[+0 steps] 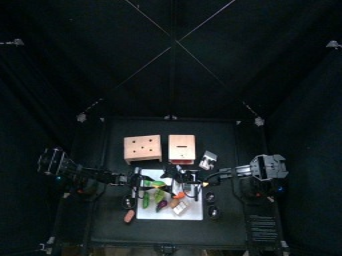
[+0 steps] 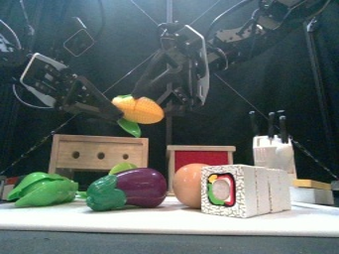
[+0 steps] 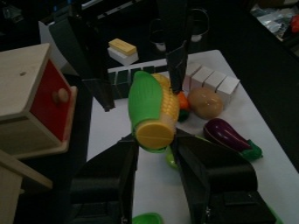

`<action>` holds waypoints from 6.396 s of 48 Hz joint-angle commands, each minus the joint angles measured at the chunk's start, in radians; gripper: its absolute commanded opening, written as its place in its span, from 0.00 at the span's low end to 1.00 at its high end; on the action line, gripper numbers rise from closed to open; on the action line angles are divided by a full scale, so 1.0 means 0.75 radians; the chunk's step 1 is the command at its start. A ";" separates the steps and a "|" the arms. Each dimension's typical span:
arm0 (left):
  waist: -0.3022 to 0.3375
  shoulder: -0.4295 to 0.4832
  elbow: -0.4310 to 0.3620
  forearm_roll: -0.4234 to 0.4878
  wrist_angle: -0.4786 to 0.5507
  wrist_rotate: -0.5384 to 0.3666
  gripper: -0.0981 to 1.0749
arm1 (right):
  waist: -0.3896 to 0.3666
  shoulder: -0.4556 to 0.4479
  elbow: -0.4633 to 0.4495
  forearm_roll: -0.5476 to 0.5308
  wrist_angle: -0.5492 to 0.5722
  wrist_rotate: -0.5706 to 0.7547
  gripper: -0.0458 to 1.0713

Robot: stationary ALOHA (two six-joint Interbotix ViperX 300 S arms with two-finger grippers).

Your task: Remove piece of husk

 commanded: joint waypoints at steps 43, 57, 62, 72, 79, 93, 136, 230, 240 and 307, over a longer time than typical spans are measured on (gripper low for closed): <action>0.004 0.006 -0.033 0.006 -0.006 0.004 0.66 | -0.022 -0.010 -0.072 -0.002 0.041 -0.010 0.68; 0.002 0.006 -0.031 0.006 -0.006 0.004 0.66 | -0.029 -0.010 -0.072 -0.006 0.041 -0.010 0.47; 0.002 0.006 -0.033 0.006 -0.006 0.004 0.66 | -0.029 -0.010 -0.072 -0.006 0.041 -0.008 0.46; 0.002 0.006 -0.031 0.006 -0.006 0.004 0.66 | -0.033 -0.010 -0.072 -0.006 0.041 -0.002 0.45; 0.002 0.006 -0.029 0.004 -0.006 0.002 0.66 | -0.053 -0.010 -0.067 -0.004 0.045 0.000 0.45; 0.002 0.006 -0.027 0.006 -0.006 0.002 0.66 | -0.086 -0.025 -0.033 -0.039 0.047 -0.002 0.47; 0.002 0.006 -0.022 0.272 0.016 0.092 0.66 | -0.041 -0.098 0.012 -0.200 0.031 -0.016 0.78; 0.012 0.035 -0.035 0.166 0.033 0.307 0.66 | -0.039 0.102 -0.198 -0.689 0.211 -0.002 0.70; 0.025 0.035 -0.037 0.164 0.035 0.307 0.66 | -0.041 0.102 -0.202 -0.687 0.225 -0.002 0.54; -0.055 -0.307 0.143 -0.231 -0.074 0.295 0.66 | -0.047 0.266 -0.368 -0.669 0.342 -0.002 0.47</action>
